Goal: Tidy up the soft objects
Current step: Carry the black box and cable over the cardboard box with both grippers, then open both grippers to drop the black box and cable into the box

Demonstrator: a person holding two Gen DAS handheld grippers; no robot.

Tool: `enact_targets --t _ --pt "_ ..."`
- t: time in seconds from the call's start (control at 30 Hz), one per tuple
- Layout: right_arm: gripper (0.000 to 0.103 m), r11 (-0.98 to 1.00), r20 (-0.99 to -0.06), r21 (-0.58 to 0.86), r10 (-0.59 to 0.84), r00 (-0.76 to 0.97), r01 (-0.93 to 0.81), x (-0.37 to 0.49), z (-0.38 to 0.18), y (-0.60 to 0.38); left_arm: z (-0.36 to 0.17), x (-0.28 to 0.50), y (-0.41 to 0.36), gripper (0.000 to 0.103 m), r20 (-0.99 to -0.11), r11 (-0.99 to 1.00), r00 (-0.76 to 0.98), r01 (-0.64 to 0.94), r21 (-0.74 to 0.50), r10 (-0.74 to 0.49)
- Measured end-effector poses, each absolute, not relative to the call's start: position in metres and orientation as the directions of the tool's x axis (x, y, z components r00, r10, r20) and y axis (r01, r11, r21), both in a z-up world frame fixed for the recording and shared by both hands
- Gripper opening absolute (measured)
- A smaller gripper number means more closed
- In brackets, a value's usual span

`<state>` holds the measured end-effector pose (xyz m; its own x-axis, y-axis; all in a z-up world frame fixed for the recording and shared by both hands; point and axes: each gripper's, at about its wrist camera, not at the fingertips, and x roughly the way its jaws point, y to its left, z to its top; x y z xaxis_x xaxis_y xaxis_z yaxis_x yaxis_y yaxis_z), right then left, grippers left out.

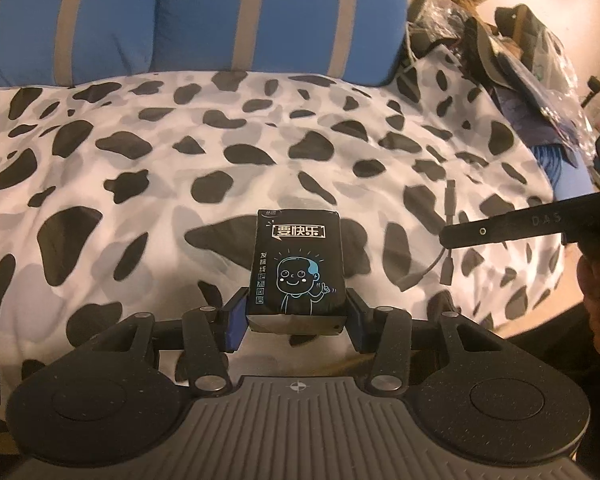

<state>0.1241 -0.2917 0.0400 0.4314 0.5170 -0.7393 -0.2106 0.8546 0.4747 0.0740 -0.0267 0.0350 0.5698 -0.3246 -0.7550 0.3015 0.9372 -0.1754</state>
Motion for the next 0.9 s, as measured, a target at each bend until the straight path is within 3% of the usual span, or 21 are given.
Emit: enact_targets --t 0.43,0.8,0.87,0.9 --pt "0.004 0.796 -0.699 0.569 0.601 0.388 -0.208 0.089 0.041 -0.292 0.02 0.042 -0.026 0.047 -0.799 0.927 0.502 0.329 -0.18 -0.333" --pt "0.004 0.791 -0.719 0.558 0.612 0.329 -0.253 0.063 0.041 -0.272 0.014 0.015 -0.022 0.049 -0.858 0.94 0.415 0.279 -0.196 -0.302" --pt "0.004 0.8 -0.731 0.543 0.6 0.324 -0.256 0.058 0.041 -0.268 0.011 0.016 -0.019 0.058 -0.874 0.948 0.397 0.255 -0.189 -0.281" --pt "0.004 0.803 -0.736 0.537 0.595 0.322 -0.256 0.056 0.041 -0.267 0.01 0.016 -0.017 0.074 -0.877 0.95 0.394 0.247 -0.189 -0.277"
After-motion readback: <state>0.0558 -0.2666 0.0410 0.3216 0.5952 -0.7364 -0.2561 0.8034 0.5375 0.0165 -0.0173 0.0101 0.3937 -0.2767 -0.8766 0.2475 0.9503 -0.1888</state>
